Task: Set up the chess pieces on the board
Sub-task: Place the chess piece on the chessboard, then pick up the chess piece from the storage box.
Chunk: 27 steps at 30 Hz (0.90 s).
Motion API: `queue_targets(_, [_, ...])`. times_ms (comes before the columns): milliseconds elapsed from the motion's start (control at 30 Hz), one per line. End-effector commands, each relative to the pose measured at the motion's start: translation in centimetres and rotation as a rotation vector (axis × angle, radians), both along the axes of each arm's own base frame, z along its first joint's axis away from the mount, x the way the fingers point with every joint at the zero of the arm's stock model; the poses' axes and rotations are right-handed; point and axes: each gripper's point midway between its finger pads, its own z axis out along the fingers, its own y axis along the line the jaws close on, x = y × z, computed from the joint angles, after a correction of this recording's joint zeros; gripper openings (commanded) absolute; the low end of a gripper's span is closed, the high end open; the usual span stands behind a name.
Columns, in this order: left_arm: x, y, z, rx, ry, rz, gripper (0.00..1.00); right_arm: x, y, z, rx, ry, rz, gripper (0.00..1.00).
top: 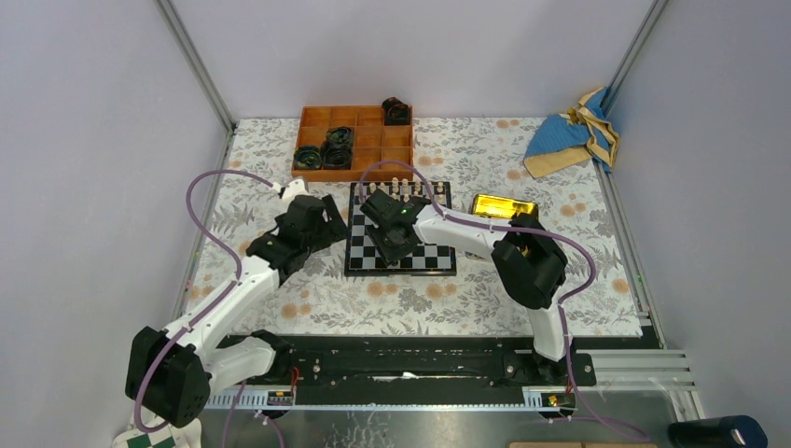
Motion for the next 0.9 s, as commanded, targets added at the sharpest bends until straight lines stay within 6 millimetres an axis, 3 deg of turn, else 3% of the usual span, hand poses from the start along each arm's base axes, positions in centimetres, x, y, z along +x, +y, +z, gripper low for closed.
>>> queue_targets(0, [1.5,-0.5,1.9,-0.001,-0.071,-0.004,0.94,1.1,2.7,5.4,0.129,-0.048,0.063,0.46])
queue_targets(167, [2.1,-0.5,2.5,0.005,-0.085,-0.002,0.94,2.2,2.7,8.5,0.145,-0.119,0.046,0.48])
queue_targets(333, [2.7,-0.8,2.9,0.011,-0.088,-0.005,0.94,4.7,0.3,11.6,0.111,-0.254,-0.049,0.50])
queue_targets(467, [3.1,-1.0,3.2,0.015,-0.090,-0.009,0.94,7.9,-4.4,13.5,0.109,-0.353,-0.205,0.50])
queue_targets(600, [3.4,-1.1,3.2,0.019,-0.089,-0.011,0.94,10.8,-10.9,14.1,0.093,-0.418,-0.373,0.50])
queue_targets(700, [3.5,-1.1,3.1,0.021,-0.086,-0.013,0.94,12.2,-15.0,13.7,0.062,-0.428,-0.469,0.49])
queue_targets(867, [3.5,-1.2,3.0,0.023,-0.082,-0.018,0.94,12.8,-18.8,11.7,0.036,-0.393,-0.557,0.48])
